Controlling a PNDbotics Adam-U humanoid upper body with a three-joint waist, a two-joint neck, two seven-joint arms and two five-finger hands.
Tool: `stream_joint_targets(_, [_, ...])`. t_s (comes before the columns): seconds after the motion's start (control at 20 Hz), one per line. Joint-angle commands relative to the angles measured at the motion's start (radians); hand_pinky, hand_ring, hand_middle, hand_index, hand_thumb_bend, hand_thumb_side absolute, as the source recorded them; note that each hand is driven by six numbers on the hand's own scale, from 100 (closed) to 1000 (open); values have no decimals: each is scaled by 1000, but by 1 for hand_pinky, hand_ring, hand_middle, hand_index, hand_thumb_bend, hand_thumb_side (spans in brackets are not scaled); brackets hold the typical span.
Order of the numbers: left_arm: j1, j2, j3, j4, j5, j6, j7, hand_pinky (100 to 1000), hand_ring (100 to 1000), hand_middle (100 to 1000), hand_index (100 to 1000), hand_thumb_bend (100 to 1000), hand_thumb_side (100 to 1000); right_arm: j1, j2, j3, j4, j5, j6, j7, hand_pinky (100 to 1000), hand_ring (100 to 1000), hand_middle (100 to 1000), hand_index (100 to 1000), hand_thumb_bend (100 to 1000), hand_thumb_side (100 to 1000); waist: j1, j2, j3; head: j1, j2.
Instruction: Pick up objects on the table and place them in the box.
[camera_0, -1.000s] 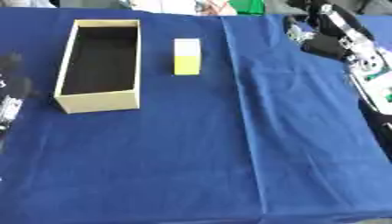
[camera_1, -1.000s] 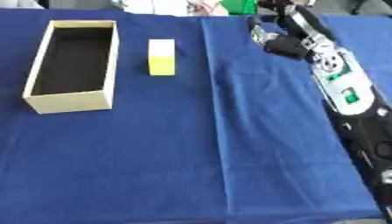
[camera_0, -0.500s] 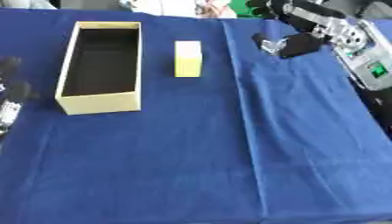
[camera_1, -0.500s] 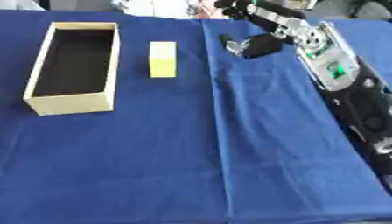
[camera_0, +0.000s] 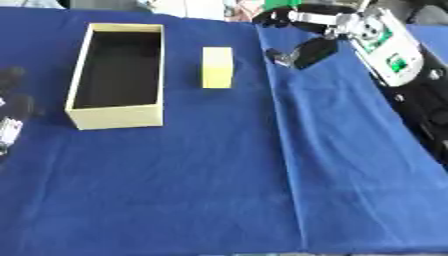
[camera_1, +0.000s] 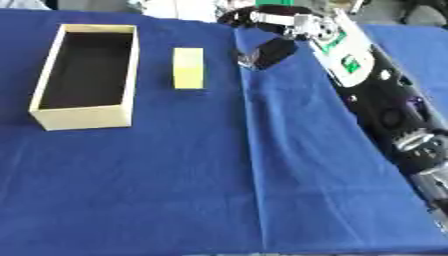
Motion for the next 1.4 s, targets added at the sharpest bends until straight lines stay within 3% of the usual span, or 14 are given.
stream_joint_targets(0.05, [-14,9,-1,-15,2,-2,-5,693,1000,898,927,528,667,-44,23,2,34,66,-19,8,1000,1000,1000,1000,100,346,5,-18,3,-8,-7])
stream_joint_targets(0.45, [-15,6,-5,-14,4,-2,-9,693,1000,898,927,527,668,-103,116,-12,143,215,-52,-14,1000,1000,1000,1000,100,347,5,-18,18,-16,-7])
stream_joint_targets(0.8, [-16,3,-7,-13,4,-2,-12,693,1000,898,927,527,671,-132,163,-55,229,312,-46,-99,1000,1000,1000,1000,100,335,5,-17,29,-21,-7])
stream_joint_targets(1.4, [-18,1,-10,-12,7,-2,-15,693,1000,898,927,525,672,-151,214,-95,346,393,-37,-141,1000,1000,1000,1000,100,377,7,-17,39,-28,-6])
